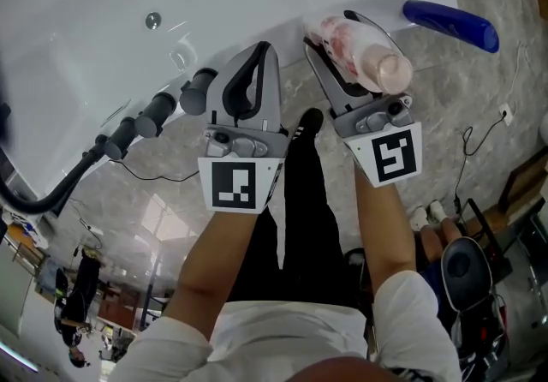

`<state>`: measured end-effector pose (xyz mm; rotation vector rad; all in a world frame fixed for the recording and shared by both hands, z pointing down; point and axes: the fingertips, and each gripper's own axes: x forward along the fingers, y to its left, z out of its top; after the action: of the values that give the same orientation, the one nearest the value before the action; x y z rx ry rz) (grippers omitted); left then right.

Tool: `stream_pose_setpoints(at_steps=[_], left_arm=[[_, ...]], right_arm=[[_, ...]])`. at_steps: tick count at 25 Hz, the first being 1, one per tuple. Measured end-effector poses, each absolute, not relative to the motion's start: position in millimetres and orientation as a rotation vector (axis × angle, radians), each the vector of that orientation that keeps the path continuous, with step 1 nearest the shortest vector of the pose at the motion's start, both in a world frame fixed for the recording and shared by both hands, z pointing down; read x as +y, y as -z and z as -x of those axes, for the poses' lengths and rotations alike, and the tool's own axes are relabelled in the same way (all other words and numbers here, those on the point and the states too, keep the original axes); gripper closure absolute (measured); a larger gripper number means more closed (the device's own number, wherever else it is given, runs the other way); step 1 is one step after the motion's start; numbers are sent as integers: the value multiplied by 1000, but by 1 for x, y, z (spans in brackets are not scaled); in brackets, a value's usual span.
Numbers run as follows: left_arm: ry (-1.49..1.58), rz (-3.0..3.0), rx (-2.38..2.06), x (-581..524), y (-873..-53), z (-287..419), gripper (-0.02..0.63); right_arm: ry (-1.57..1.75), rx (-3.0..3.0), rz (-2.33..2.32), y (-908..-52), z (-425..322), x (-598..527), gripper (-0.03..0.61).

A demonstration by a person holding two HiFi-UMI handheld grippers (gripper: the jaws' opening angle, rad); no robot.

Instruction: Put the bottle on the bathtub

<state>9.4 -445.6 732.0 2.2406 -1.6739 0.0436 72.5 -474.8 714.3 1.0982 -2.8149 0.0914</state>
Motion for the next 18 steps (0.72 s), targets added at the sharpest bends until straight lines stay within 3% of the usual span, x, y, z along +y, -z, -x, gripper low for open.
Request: stream_pose_setpoints(at_steps=[18], left_arm=[[-57,-2204,-1619,-434,-743,-16,598]], right_arm=[[-27,-2783,-1091,-720,-65,-478,347]])
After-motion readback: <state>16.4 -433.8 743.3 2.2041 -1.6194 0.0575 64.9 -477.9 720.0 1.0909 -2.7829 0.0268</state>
